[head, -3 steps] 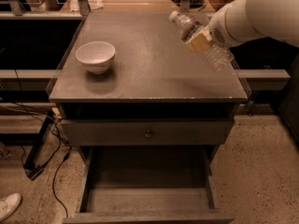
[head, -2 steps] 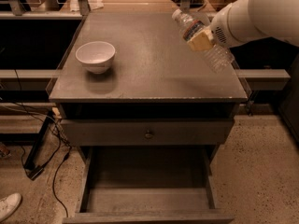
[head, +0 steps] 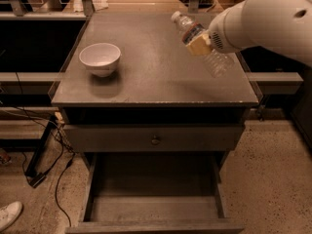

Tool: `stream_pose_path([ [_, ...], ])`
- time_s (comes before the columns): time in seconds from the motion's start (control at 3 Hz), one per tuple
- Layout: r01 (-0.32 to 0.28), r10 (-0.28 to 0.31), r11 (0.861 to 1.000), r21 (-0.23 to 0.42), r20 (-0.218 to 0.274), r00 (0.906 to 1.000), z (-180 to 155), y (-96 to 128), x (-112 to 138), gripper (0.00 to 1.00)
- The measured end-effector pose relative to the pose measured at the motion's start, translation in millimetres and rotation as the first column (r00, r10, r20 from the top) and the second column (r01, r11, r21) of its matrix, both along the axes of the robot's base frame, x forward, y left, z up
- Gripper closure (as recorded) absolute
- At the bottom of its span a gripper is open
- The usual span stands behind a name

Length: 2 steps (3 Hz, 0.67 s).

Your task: Pick water bottle from middle drawer and place on counter

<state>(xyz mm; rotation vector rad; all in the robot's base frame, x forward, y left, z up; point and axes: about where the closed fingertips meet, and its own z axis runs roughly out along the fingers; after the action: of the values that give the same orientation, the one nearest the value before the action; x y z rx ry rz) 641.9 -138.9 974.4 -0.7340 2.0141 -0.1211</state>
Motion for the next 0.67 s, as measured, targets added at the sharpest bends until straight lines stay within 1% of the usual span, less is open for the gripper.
stream_pose_path([
  [0.33, 0.037, -0.037, 0.999, 0.003, 0.062, 0.9974, 2.2, 10.9, 14.9, 1.0],
  [0.67, 0.092, -0.094, 0.995, 0.042, 0.07, 0.993, -1.3, 13.9, 20.6, 1.0],
])
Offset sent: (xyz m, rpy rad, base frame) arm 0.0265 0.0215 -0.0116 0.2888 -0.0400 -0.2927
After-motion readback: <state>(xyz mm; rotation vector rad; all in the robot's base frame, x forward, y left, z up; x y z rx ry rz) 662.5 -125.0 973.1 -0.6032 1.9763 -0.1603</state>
